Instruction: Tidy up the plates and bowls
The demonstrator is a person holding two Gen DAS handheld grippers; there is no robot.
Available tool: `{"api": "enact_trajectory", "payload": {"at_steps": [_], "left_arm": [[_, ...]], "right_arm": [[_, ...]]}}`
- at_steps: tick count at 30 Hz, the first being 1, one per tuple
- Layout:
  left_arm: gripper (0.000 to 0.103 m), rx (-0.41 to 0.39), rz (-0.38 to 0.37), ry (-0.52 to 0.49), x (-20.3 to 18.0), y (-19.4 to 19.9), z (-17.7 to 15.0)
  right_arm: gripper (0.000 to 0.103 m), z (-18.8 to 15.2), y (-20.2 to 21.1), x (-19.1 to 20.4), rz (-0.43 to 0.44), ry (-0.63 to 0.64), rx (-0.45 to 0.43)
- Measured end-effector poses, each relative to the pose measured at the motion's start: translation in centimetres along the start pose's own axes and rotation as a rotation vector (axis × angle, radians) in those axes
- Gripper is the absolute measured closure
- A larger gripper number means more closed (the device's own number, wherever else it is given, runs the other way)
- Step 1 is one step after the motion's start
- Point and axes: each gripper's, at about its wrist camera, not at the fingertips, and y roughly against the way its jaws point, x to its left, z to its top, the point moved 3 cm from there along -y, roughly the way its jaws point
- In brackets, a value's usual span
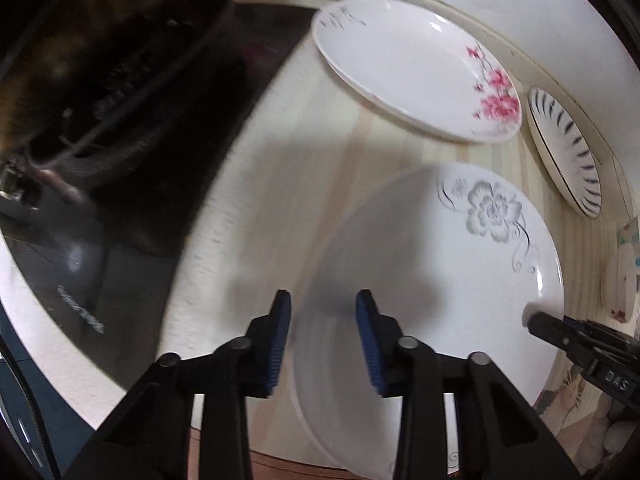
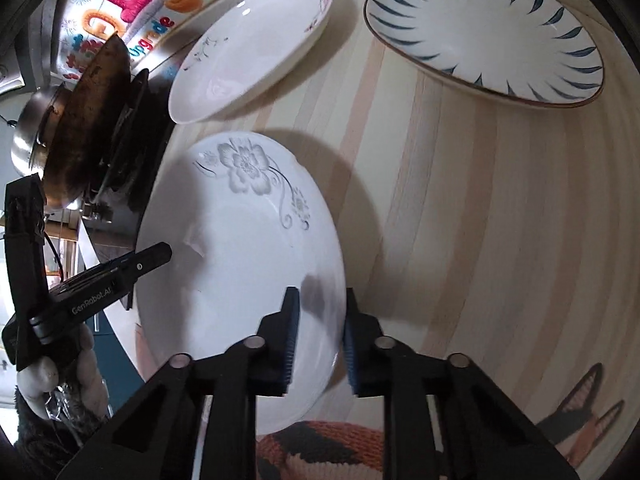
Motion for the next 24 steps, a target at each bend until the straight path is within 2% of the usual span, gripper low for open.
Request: {"api": "enact_trajectory", "payload": {"at_steps": [9,19,24], "left_arm": [[0.074,-0.019,0.012,-0.014,-1.4,0.9,-0.7],[0.074,-0.045,-0.03,-0.073,-6.9,2.9,-1.0],[0.074,-0.046,-0.053,-0.125,-9.4,2.3,-1.7]], "right_arm": [[0.085,-0.5,0.9,-0.8,0.006,-0.012,0.004],[0.085,-2.7,5.8,-4.2,0.003,-0.063,-0.044],[0.085,-4.6,7.9,-6.5,-0.02,-0.095,-0.059]]}}
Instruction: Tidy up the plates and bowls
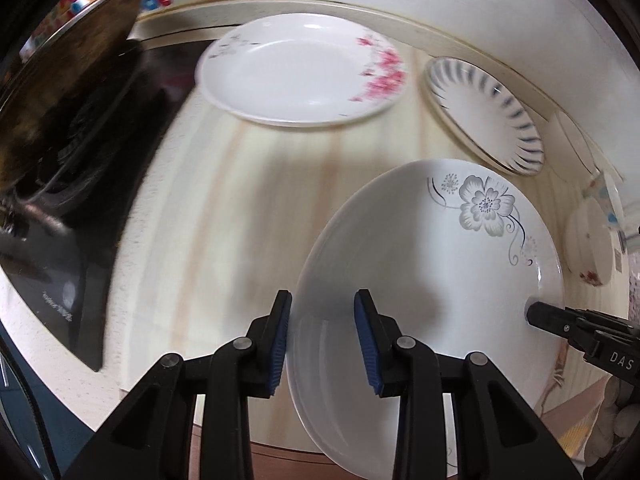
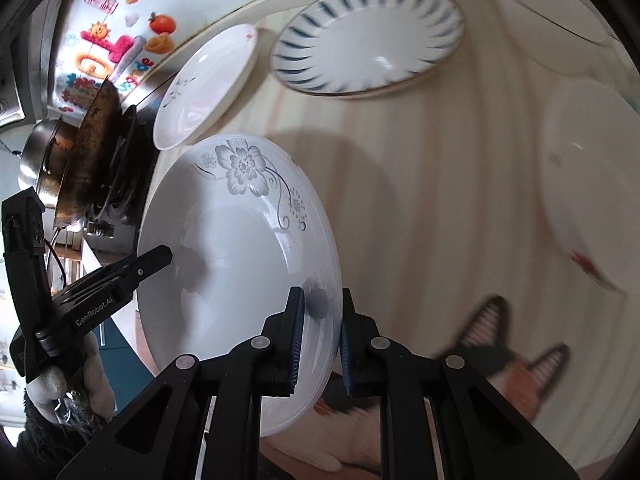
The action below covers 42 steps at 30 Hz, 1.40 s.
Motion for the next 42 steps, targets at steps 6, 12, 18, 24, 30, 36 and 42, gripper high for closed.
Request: {"api": "enact_trajectory", "payload": {"at_steps": [6,12,18,24,30,36,42], "left_arm": [[0.074,0.018,-0.027,-0.055,-3.2,-1.2,-0.3],[0.074,0.035,-0.023,-0.101,-5.3,-2.4,-0.1],[0.074,0.05,-0.01,-0.12,-5.9,-3.3,0.3],[0.074,0.063,-0.001,-0.124,-6.2,-3.9,0.1],[0.074,0.068,0.002,-0.127,-6.4,-4.0,0.2],[0.073,-0.01,0.007,-0.01,-3.4,0.4,2.2],[0.071,-0.081,0.004,0.19,2.8,1.5,6.7]], "right_arm": [[0.085,-1.7,0.8,-3.3,-0.03,-0.065,-0.007],[0.085,-2.4,1.0,-5.7,-0.034,-0.108,-0.019],[0.085,-2.5,0.6,-6.4,-0.03,-0.128,-0.013],[0.085,-2.4,0.3,-6.3,-0.031,-0.134,-0.003],[0.083,-2.1,0.0,-6.2,-0.018,-0.148,0.027],[0.07,-2.8,4.3,-3.8,-0.024,-0.16,0.065],[0.058,3.6,6.8,3.5,0.096,-0.047,-0.041]]}}
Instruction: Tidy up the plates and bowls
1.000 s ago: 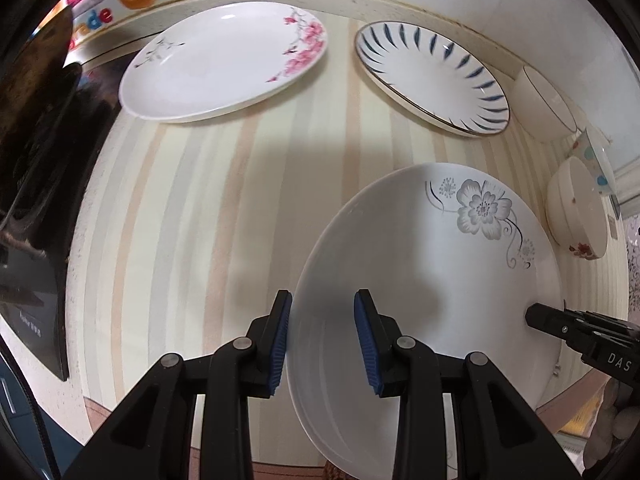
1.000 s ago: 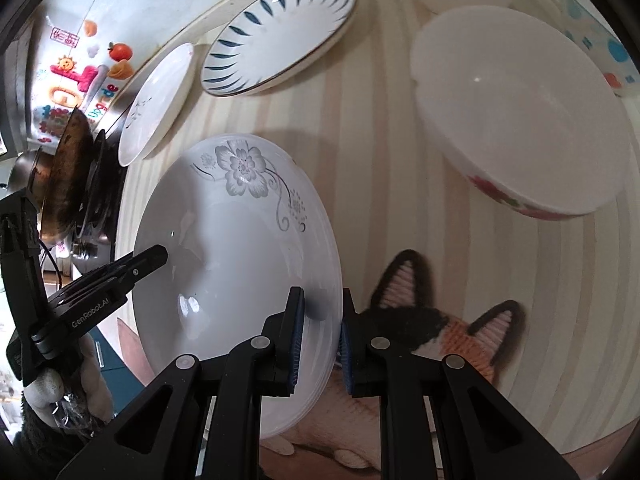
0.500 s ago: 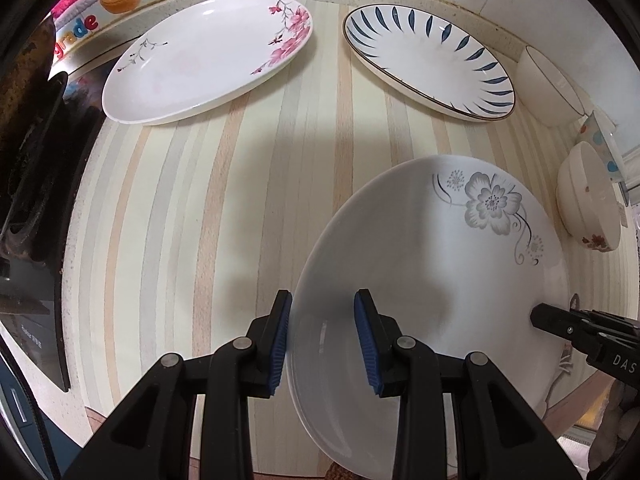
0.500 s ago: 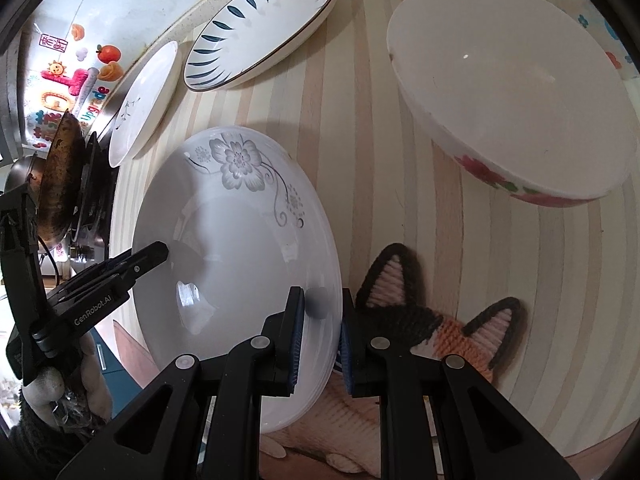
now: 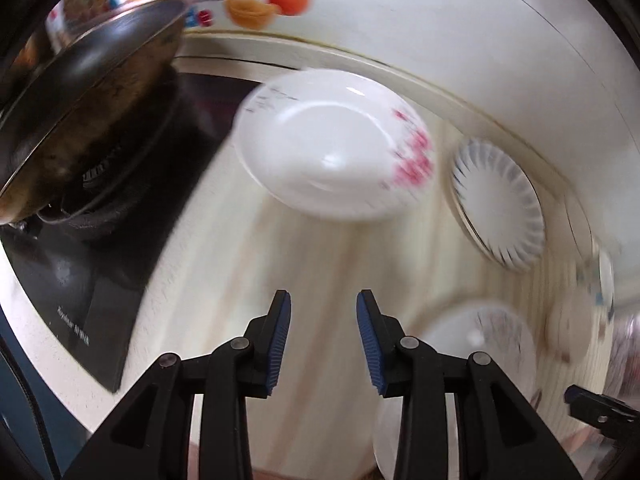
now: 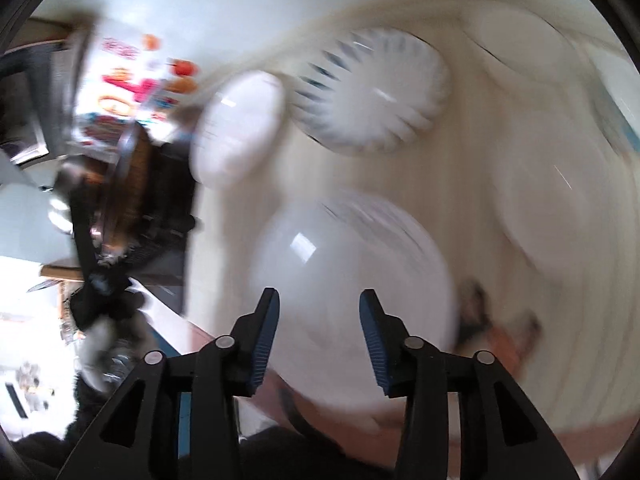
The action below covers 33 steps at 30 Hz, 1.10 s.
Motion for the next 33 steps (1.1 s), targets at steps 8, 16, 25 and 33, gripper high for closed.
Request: {"api": "enact_trajectory", "payload": {"at_steps": [8,16,25,33], "left_arm": [[0.071,0.01,0.006,0.104,3.4,-5.3,5.1],[0.071,0.021,-0.014,0.146,4.3,-7.9,7.4],[0.073,0.005,-0.027,0.119,4.4,-10.1,8.9],[0.074,-0.031,-0.021,0.106,4.9,-9.7,8.6]], "right_arm": [[0.058,16.5,-8.9,9.0,-0.061,0.254,-0.092],[0.058,24.1,-18.4,10.5,-0.13,0.324,-0.016],[0.079,27.4,-22.1,10.0,-0.156,0.299,-0.042],[0.084,26.7,-22.1,9.4,-0.146,0.313,-0.048]]}}
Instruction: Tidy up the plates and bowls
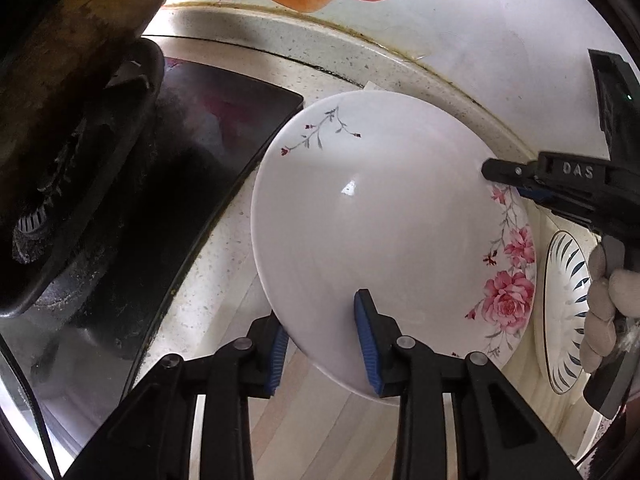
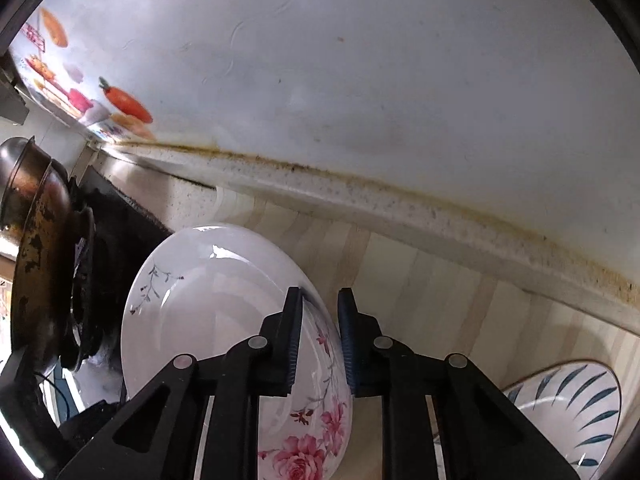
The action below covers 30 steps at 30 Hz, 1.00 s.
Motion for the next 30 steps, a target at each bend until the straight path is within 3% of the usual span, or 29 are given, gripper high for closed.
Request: {"api": "enact_trajectory", "payload": {"at_steps": [9,17,30], "left_arm": [[0.073,-0.018,-0.008,-0.029,0.2,1.7,-0.1],[0.074,-0.034,-0.025,-0.067,-1.5,3.2,-1.2],[0.074,-0.026,-0.1,-0.195,-5.6,8.0,-6.6]], "right_arm": [[0.086,-3.2,2.9,0.0,0.045,-0.003,-0.007],[0.086,-7.1,7.8,-0.7,0.078,-0.035,-0.048],[0.086,-18.3,18.4,-4.3,0.086,-0.145,-0.116]]}}
